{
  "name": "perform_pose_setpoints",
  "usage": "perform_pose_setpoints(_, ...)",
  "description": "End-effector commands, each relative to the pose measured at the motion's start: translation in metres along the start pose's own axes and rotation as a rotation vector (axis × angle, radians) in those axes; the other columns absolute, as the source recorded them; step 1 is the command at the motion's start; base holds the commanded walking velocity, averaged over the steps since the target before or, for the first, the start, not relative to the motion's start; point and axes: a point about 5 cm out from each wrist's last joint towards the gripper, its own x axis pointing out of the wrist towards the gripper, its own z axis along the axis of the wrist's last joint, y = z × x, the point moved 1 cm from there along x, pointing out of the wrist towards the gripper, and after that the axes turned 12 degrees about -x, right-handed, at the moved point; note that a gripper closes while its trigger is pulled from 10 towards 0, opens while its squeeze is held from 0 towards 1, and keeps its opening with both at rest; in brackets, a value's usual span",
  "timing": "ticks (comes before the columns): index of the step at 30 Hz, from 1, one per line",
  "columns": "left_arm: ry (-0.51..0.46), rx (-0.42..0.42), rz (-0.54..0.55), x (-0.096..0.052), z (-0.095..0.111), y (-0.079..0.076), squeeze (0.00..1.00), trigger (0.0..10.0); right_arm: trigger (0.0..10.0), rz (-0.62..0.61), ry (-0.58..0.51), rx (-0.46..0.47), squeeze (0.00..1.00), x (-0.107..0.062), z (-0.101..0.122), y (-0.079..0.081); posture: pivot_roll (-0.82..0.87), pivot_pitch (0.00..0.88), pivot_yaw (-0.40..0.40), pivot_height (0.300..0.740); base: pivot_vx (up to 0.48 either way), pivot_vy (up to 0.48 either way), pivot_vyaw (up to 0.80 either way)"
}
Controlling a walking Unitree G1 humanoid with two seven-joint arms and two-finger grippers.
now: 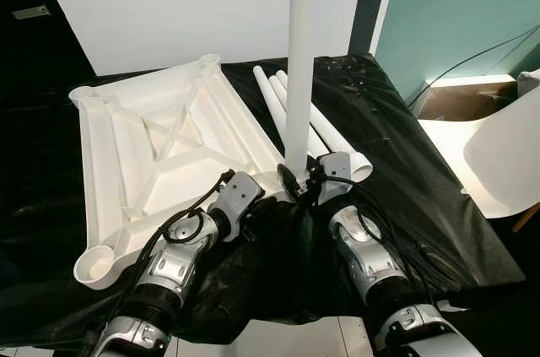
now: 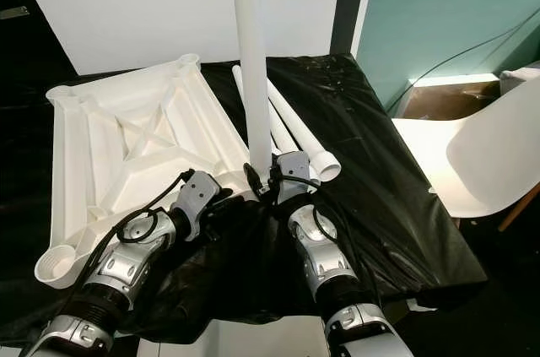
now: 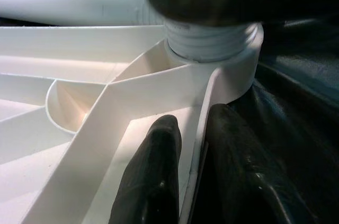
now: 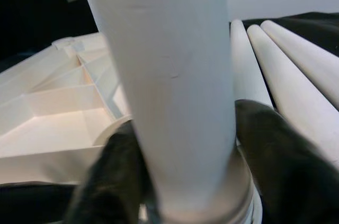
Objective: Building children table
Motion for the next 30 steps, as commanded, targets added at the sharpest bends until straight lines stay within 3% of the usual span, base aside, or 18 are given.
perform_pose_setpoints(1,0.112,-0.046,-0.067,0.002,-0.03,-0.016,0.0,10.0,10.0,0.056,0.008,0.003,1.0,-0.001,-0.001,0.003,0.02,0.0,0.007,0.74,0.0,0.0,0.0)
perform_pose_setpoints(5,0.114,-0.048,-0.068,0.001,-0.031,-0.017,0.0,10.0,10.0,0.135,-0.001,-0.026,1.0,-0.001,-0.001,0.006,0.02,0.0,0.005,0.74,0.0,0.0,0.0)
perform_pose_setpoints(6,0.115,-0.049,-0.069,0.001,-0.031,-0.018,0.0,10.0,10.0,0.16,-0.005,-0.043,0.89,-0.002,-0.001,0.006,0.02,0.0,0.005,0.74,0.0,0.0,0.0)
perform_pose_setpoints(7,0.115,-0.05,-0.069,0.001,-0.032,-0.018,0.0,10.0,10.0,0.21,-0.015,-0.07,0.0,-0.002,0.0,0.007,0.02,0.0,0.004,0.74,0.0,0.0,0.0)
perform_pose_setpoints(12,0.117,-0.05,-0.067,0.001,-0.032,-0.017,0.0,10.0,10.0,0.358,-0.019,-0.16,0.0,-0.004,-0.002,0.003,0.02,0.0,0.009,0.74,0.0,0.0,0.0)
perform_pose_setpoints(14,0.116,-0.048,-0.066,0.0,-0.031,-0.016,0.0,10.0,10.0,0.439,0.009,-0.212,0.0,-0.001,-0.001,-0.016,0.02,0.0,0.013,0.74,0.0,0.0,0.0)
perform_pose_setpoints(15,0.116,-0.048,-0.066,0.0,-0.031,-0.016,0.0,10.0,10.0,0.439,0.009,-0.212,0.0,-0.001,-0.001,-0.016,0.02,0.0,0.013,0.74,0.0,0.0,0.0)
perform_pose_setpoints(18,0.117,-0.048,-0.066,0.001,-0.031,-0.017,0.0,10.0,10.0,0.49,0.052,-0.258,0.0,0.003,0.002,-0.039,0.02,0.0,0.016,0.74,0.0,0.0,0.0)
perform_pose_setpoints(20,0.117,-0.048,-0.07,0.001,-0.031,-0.017,0.0,10.0,10.0,0.502,0.096,-0.243,0.0,0.004,0.0,-0.048,0.02,0.0,0.014,0.74,0.0,0.0,0.0)
perform_pose_setpoints(27,0.114,-0.049,-0.07,0.001,-0.031,-0.018,0.0,10.0,10.0,0.517,0.12,-0.242,0.0,0.003,-0.002,-0.054,0.02,0.0,0.011,0.74,0.0,0.0,0.0)
perform_pose_setpoints(28,0.113,-0.05,-0.069,0.001,-0.031,-0.018,0.0,10.0,0.2,0.524,0.114,-0.237,0.0,0.002,-0.002,-0.055,0.02,0.0,0.011,0.74,0.0,0.0,0.0)
perform_pose_setpoints(30,0.113,-0.05,-0.069,0.001,-0.031,-0.018,0.0,10.0,0.2,0.524,0.114,-0.237,0.0,0.002,-0.002,-0.055,0.02,0.0,0.011,0.74,0.0,0.0,0.0)
